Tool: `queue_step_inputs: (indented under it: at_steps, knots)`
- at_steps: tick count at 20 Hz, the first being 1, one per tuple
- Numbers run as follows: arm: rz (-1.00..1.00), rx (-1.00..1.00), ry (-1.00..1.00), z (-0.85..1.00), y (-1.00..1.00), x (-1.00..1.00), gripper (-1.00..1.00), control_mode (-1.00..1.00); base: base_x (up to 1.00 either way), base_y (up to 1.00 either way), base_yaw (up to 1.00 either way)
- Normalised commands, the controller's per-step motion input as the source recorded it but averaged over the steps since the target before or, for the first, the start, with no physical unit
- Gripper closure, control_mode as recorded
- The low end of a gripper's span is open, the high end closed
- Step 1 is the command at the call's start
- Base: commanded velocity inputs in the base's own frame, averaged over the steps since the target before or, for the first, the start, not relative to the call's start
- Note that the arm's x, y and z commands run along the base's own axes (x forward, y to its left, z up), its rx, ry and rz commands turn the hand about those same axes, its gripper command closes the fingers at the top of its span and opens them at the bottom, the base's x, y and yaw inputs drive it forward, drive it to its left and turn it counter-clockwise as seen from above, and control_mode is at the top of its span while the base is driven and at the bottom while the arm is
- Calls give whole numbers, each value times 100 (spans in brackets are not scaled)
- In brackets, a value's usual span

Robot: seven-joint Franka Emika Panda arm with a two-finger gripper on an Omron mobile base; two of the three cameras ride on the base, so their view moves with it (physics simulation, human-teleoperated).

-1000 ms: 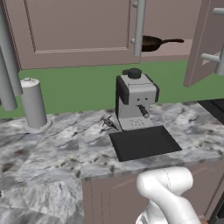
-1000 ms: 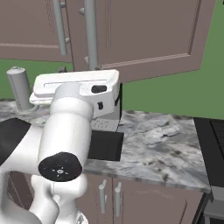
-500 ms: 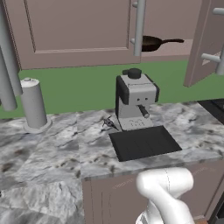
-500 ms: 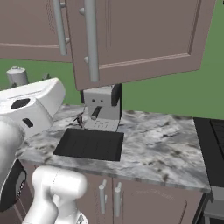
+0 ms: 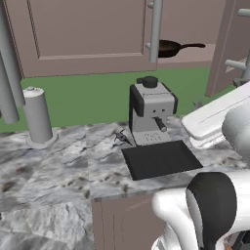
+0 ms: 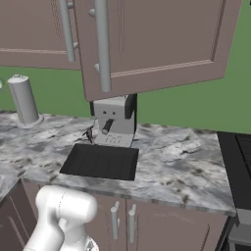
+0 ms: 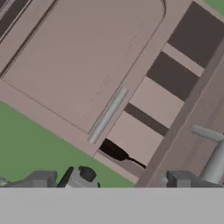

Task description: Pick the pan from the cabinet and place it on the stove. Then turn on the stove burner for the pan.

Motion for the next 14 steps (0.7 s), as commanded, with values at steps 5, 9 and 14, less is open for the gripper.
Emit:
queue_step_inputs:
  at_steps: [5, 9, 14]
  knots:
    - [-11, -22, 11, -21, 61, 85, -100, -100, 0, 0, 0]
    - [-8, -14, 9, -18, 10, 91, -100, -100, 0, 0, 0]
    - [-5, -8, 8, -17, -11, 78, -100, -100, 0, 0, 0]
